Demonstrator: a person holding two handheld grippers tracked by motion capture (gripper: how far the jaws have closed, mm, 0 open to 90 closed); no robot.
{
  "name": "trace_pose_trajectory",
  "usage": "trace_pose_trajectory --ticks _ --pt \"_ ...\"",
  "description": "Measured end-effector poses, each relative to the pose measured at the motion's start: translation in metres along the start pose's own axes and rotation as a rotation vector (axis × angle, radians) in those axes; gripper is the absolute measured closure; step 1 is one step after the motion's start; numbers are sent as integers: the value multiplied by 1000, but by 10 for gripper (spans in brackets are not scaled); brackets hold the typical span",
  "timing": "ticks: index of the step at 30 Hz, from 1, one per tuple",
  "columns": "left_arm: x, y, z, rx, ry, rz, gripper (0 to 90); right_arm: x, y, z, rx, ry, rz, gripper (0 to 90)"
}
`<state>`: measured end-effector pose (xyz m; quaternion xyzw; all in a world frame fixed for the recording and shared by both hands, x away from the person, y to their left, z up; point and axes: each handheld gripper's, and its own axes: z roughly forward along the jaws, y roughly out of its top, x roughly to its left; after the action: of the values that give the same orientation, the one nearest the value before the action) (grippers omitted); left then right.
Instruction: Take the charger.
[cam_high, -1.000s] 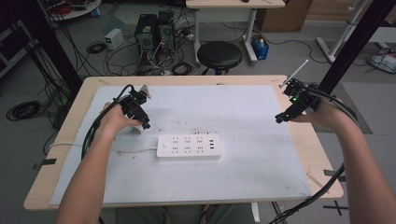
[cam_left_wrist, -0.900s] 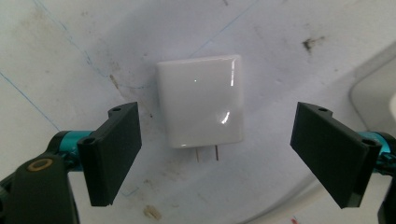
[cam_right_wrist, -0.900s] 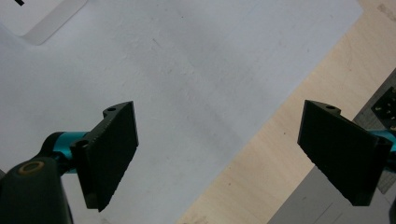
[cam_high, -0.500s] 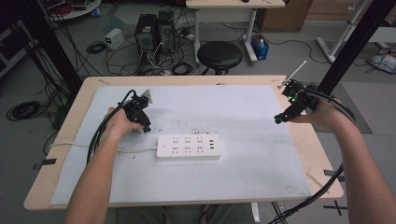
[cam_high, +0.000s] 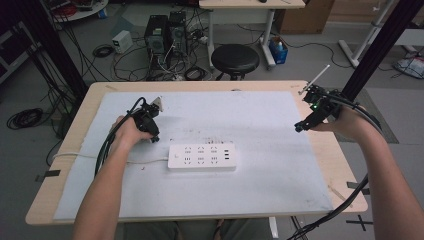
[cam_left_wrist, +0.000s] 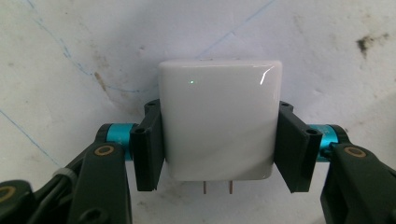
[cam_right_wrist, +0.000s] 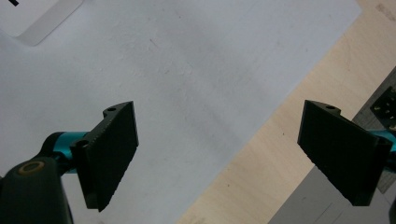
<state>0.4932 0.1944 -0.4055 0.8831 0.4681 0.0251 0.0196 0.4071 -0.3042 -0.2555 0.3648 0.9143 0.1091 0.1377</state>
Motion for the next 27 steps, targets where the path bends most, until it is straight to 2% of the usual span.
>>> trace_pose_trajectory --ticks 1,2,3,4,5,6,7,8,9,10,11,12,14,15,16,19,27 --pt "0 -2 -10 -22 -7 6 423 1 1 0 2 -1 5 118" --pt "0 -2 -10 -22 -7 6 424 1 1 0 2 -1 5 118" --pt "-3 -3 -25 -43 -21 38 423 1 4 -1 7 11 29 118" --pt "-3 -3 -25 -43 -21 38 424 1 4 -1 7 11 29 118" --pt "-6 -4 -34 -65 -25 48 424 0 6 -2 10 19 47 118" --pt "-8 -4 -44 -74 -25 71 424 -1 9 -4 15 37 89 125" --pt "-13 -5 -65 -111 -46 114 424 -2 11 -6 16 51 113 141" --pt "-13 -5 -65 -111 -46 114 424 -2 11 -6 16 51 113 141" --pt "-16 -6 -76 -126 -61 136 424 -3 14 -9 18 74 146 146" --pt "-24 -7 -96 -145 -80 190 424 -3 16 -10 22 82 169 147" --pt "-24 -7 -96 -145 -80 190 424 -4 17 -12 25 88 182 149" --pt "-29 -7 -105 -151 -82 221 424 -4 17 -12 25 88 182 149" --pt "-39 -7 -120 -152 -84 274 424 -3 20 -17 33 88 221 150" --pt "-49 -7 -133 -155 -86 311 424 -2 21 -18 36 93 232 149" --pt "-49 -7 -133 -155 -86 311 424 -2 21 -18 36 93 232 149" --pt "-64 -7 -150 -151 -71 348 424 1 25 -24 45 83 221 149" --pt "-71 -9 -161 -136 -59 343 424 5 31 -27 53 78 210 149"
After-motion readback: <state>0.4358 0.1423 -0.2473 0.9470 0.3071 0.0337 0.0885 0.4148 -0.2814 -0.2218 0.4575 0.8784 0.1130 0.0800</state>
